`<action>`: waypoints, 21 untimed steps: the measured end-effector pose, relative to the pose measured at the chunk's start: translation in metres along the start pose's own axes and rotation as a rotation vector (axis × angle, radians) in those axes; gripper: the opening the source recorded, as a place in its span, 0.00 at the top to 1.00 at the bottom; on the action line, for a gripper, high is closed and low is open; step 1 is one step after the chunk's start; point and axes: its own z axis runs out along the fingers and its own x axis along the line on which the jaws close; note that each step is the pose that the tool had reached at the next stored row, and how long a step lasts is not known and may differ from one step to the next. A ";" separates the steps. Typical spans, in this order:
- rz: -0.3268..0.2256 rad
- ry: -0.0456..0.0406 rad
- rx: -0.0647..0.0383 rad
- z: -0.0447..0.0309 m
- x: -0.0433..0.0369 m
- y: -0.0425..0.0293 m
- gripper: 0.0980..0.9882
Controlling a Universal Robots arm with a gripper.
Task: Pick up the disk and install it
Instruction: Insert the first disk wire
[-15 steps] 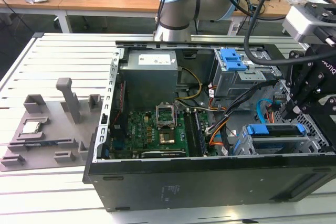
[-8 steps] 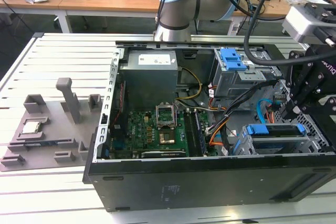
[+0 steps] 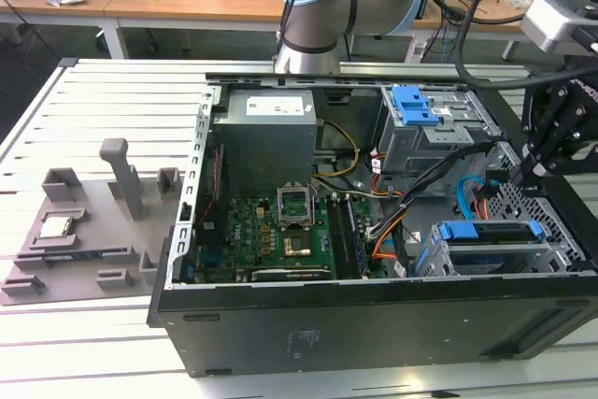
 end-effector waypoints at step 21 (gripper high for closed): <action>0.002 0.0272 0.000 0.0163 -0.0292 0.0049 0.77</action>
